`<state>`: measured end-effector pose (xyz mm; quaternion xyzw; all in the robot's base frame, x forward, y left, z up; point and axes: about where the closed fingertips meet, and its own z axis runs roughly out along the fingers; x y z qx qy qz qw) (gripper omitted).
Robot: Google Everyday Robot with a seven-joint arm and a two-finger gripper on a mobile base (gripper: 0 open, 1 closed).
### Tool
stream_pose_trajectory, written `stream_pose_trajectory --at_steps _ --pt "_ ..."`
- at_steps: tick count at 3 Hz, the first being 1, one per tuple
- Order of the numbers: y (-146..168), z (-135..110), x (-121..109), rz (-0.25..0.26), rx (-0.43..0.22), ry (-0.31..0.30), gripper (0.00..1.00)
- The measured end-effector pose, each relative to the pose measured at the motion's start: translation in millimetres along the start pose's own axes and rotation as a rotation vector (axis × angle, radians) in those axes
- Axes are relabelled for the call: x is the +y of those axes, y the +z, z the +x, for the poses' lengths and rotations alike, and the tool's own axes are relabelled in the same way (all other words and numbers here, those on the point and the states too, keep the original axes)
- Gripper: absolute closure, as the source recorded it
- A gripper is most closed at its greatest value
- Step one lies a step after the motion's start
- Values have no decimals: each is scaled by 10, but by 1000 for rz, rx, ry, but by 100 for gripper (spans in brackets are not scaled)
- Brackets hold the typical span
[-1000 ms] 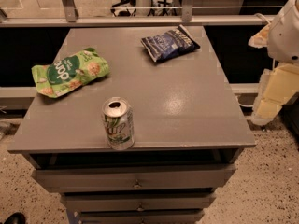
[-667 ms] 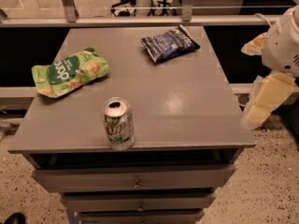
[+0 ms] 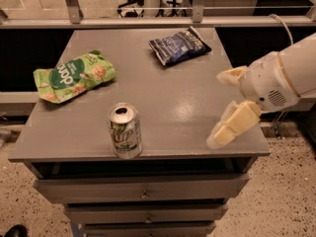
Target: Knock 7up can over
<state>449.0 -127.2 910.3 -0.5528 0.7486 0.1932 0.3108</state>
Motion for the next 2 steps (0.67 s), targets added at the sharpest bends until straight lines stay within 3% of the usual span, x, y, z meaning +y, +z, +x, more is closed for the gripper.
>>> stream_pose_trajectory --at_steps 2 --pt "525 -466 283 -108 -286 12 0"
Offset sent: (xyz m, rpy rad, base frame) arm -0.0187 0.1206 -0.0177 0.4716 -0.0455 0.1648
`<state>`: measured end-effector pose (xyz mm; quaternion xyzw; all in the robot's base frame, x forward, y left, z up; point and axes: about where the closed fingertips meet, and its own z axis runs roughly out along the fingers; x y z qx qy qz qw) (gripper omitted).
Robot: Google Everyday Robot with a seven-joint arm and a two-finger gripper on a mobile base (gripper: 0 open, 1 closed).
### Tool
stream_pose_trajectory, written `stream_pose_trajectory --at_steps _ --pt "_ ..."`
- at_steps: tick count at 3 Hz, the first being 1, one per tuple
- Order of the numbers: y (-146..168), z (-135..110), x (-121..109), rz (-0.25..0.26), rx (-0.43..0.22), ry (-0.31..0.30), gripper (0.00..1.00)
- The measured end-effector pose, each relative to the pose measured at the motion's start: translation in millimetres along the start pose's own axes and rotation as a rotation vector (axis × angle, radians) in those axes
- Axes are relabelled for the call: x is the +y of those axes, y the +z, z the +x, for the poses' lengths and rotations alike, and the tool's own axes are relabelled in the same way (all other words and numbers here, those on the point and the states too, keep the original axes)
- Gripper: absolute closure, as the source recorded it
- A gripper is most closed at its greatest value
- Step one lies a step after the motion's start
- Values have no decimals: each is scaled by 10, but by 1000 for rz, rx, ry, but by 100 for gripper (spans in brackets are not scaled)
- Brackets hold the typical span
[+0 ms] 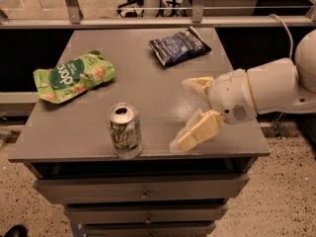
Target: Knock 7up can over
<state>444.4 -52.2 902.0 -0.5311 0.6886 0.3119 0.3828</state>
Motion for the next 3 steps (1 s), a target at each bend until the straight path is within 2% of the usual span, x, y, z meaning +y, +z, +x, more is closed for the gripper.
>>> stream_pose_trajectory --at_steps 1,2,3 --pt "425 -101 221 -60 -127 -44 0" --pt "653 -182 342 -94 -185 -66 0" --pt "845 -235 418 -118 -214 -75 0"
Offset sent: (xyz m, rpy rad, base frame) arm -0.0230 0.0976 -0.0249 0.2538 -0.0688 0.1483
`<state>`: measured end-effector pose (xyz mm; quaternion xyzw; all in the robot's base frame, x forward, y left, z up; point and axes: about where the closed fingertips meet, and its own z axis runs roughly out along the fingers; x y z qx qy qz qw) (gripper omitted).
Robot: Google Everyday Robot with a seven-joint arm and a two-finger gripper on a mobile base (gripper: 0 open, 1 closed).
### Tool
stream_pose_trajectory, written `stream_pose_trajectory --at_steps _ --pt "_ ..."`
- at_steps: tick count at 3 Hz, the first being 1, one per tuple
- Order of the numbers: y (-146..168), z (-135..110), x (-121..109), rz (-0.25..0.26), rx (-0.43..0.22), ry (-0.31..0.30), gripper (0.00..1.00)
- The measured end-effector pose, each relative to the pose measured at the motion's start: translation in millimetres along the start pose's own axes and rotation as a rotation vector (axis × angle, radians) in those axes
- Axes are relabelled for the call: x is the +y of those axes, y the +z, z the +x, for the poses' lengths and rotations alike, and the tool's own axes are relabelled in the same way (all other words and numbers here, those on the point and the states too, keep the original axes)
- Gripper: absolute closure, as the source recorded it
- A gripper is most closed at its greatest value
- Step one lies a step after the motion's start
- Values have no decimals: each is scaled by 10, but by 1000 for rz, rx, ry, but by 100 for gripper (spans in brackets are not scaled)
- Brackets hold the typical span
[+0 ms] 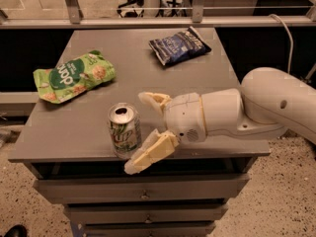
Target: Knock 7up can over
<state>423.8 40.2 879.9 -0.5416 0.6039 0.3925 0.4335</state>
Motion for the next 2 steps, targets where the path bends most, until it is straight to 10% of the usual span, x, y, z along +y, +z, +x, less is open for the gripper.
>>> stream_pose_trajectory --at_steps 2 --pt "220 23 -28 -1 -22 28 35"
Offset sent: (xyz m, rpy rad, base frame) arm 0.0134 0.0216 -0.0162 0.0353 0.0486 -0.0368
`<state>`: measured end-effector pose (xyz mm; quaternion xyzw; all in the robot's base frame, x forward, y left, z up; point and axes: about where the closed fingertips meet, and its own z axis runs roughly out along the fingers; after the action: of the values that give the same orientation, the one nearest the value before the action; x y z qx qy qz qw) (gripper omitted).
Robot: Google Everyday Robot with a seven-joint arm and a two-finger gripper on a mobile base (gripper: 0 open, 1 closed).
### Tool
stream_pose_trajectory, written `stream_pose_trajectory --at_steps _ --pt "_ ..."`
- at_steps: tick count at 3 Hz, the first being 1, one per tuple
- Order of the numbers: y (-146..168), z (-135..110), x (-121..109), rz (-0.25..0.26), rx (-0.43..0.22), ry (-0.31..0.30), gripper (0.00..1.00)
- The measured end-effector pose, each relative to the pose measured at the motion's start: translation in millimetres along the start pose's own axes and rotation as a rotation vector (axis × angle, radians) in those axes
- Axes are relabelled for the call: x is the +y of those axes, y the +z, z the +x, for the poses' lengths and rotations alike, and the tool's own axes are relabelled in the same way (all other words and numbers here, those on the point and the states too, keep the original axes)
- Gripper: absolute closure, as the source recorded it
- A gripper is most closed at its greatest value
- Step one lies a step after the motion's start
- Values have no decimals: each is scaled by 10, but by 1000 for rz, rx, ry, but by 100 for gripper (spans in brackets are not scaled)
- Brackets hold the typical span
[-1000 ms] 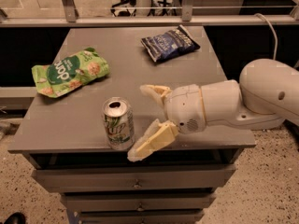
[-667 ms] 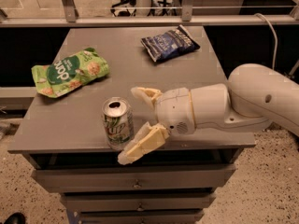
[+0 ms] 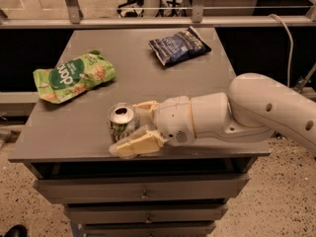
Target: Knock 7up can over
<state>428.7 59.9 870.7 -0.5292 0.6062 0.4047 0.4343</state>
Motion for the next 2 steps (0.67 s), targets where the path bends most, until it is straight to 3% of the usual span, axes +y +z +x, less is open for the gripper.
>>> stream_pose_trajectory --at_steps 1,2 --pt "17 -5 -112 17 3 21 59" --pt "-154 -37 -331 62 42 11 81"
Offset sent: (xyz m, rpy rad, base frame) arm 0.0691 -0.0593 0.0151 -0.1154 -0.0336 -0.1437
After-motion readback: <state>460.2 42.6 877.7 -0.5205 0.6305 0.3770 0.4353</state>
